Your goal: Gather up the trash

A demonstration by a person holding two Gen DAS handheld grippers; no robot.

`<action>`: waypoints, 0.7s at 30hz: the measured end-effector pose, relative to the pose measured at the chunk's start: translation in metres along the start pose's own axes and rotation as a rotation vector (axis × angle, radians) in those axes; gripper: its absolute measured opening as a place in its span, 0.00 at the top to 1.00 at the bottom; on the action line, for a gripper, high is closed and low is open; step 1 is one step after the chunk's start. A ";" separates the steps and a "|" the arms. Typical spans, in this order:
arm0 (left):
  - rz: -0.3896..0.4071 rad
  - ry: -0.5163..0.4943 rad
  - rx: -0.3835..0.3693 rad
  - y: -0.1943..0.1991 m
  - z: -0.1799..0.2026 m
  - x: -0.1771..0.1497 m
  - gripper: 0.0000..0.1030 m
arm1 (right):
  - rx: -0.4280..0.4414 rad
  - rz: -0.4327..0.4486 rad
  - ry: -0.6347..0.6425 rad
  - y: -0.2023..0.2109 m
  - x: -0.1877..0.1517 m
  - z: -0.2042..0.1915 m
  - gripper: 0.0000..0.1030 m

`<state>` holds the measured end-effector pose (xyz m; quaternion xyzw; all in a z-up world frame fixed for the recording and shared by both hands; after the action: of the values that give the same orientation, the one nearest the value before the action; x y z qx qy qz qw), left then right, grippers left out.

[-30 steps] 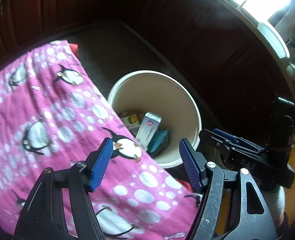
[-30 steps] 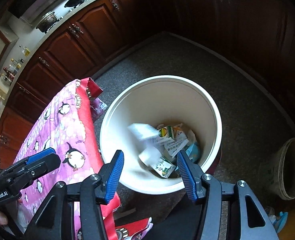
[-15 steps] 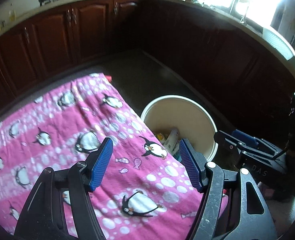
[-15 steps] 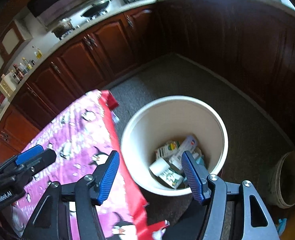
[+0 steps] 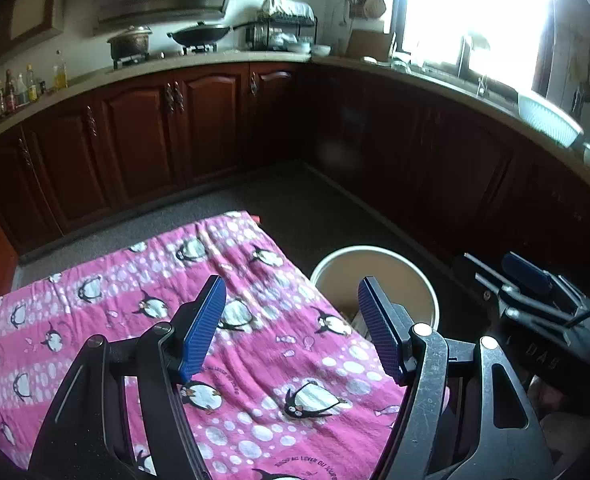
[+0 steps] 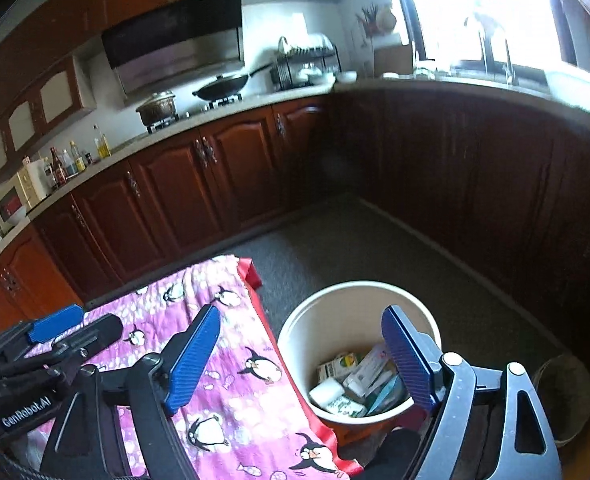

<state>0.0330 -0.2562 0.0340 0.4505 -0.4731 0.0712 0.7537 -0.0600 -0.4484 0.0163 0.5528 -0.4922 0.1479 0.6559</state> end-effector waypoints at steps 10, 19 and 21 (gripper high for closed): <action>0.068 -0.010 -0.006 0.024 -0.002 0.001 0.34 | -0.027 0.068 0.011 0.022 -0.004 -0.015 0.16; 0.098 -0.020 -0.011 0.032 -0.003 0.000 0.34 | -0.024 0.126 0.006 0.037 -0.001 -0.014 0.10; 0.101 -0.021 -0.012 0.033 -0.003 -0.001 0.33 | -0.023 0.142 0.005 0.040 0.000 -0.014 0.08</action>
<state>0.0171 -0.2345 0.0533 0.4223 -0.5036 0.1017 0.7468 -0.0828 -0.4224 0.0413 0.5084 -0.5303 0.1899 0.6513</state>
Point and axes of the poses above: each gripper's, at about its wrist camera, not at the fingertips, and y roughly against the way its jaws point, z to its right, x to its top, the point moved 1 cm from there along -y, roughly the way its jaws point, and after that the axes turned 7 degrees about -x, right-handed, at the moved point
